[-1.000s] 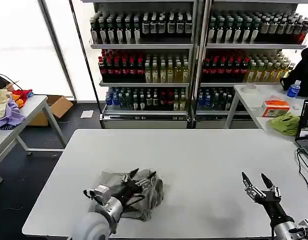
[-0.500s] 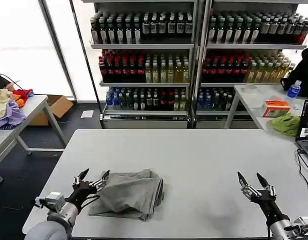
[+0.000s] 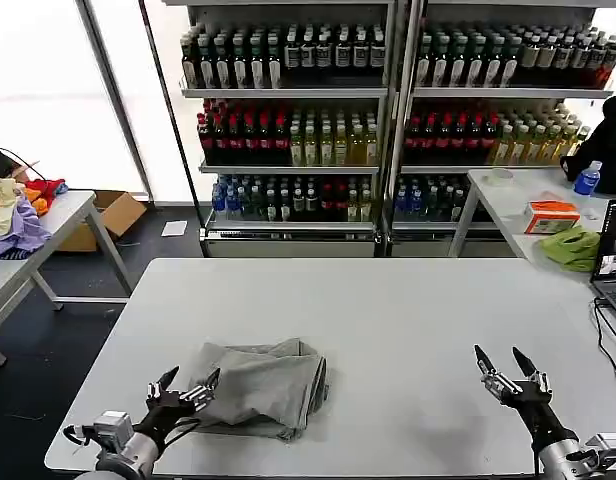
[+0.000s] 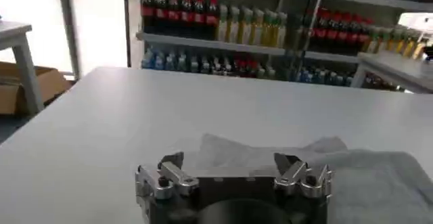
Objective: Fold and organize the clothes.
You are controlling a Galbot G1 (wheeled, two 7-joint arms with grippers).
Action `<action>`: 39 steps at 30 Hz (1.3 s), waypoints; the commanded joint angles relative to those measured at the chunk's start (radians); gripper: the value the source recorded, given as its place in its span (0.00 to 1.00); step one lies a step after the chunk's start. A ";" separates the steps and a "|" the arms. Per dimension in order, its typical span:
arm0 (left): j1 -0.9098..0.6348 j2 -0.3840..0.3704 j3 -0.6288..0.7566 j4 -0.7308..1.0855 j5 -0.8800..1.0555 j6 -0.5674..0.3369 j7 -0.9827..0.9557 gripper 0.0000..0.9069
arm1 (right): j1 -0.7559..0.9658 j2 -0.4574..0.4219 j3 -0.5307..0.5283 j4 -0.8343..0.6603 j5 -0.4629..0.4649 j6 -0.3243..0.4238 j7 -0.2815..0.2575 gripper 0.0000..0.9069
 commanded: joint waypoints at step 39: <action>-0.015 0.030 -0.357 0.059 -0.634 0.037 -0.079 0.00 | 0.005 -0.001 0.016 -0.007 0.023 -0.007 -0.005 1.00</action>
